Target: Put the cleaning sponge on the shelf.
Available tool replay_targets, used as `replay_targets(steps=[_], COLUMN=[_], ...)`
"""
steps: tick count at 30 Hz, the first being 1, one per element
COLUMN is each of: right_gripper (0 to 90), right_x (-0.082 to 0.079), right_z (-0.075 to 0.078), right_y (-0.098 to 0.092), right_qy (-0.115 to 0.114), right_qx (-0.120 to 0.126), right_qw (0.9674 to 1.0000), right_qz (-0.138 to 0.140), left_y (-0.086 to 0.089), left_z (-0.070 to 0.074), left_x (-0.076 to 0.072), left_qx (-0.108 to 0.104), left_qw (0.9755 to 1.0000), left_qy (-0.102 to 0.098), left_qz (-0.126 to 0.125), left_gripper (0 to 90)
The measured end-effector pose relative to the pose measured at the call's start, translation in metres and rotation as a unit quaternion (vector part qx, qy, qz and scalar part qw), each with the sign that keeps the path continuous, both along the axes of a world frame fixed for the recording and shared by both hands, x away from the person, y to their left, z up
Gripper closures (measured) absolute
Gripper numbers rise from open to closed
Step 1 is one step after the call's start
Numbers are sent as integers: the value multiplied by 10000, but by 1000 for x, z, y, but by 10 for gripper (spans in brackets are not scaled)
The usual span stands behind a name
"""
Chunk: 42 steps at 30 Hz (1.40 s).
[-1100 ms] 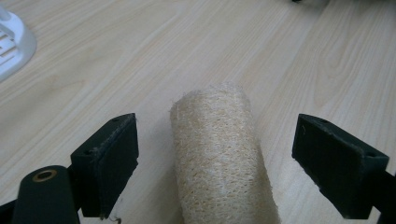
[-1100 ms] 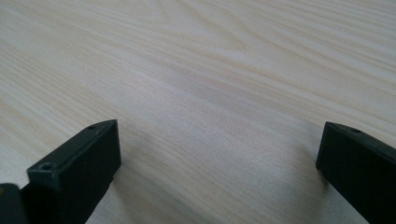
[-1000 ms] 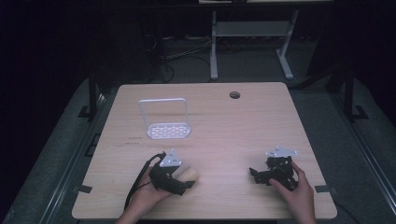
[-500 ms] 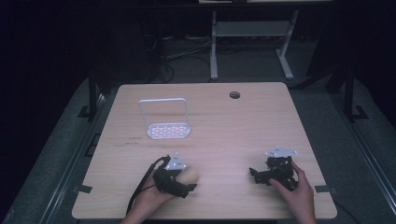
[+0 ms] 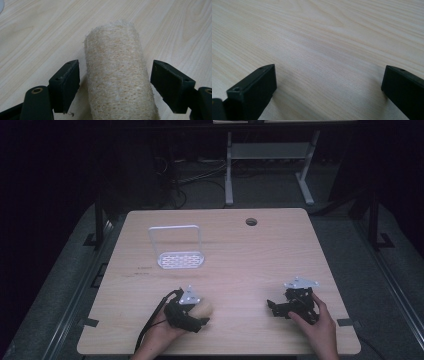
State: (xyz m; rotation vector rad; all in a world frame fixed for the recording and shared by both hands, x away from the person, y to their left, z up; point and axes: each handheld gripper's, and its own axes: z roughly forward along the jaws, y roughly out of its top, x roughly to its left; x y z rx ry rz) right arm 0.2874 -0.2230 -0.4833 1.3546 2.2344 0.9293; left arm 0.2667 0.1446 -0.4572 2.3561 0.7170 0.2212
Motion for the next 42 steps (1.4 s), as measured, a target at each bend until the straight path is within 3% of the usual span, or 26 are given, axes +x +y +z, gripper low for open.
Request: replay_targets(steps=[15,27,42], right_gripper=[0,0,0], right_x=[0,0,0], right_z=[0,0,0], right_y=[0,0,0], right_qy=[0,0,1], right_qx=[2,2,2], right_qw=[10000,10000,10000], right_qz=[-2,-1,-1], left_y=[4,7,27], left_z=[2,3,12], left_x=[1,4,10], left_qx=[-67,-113,-260], left_qw=[9999,9999,9996], left_qy=[110,126,73], left_qz=[14,-4,34], left_gripper=[386,398,401])
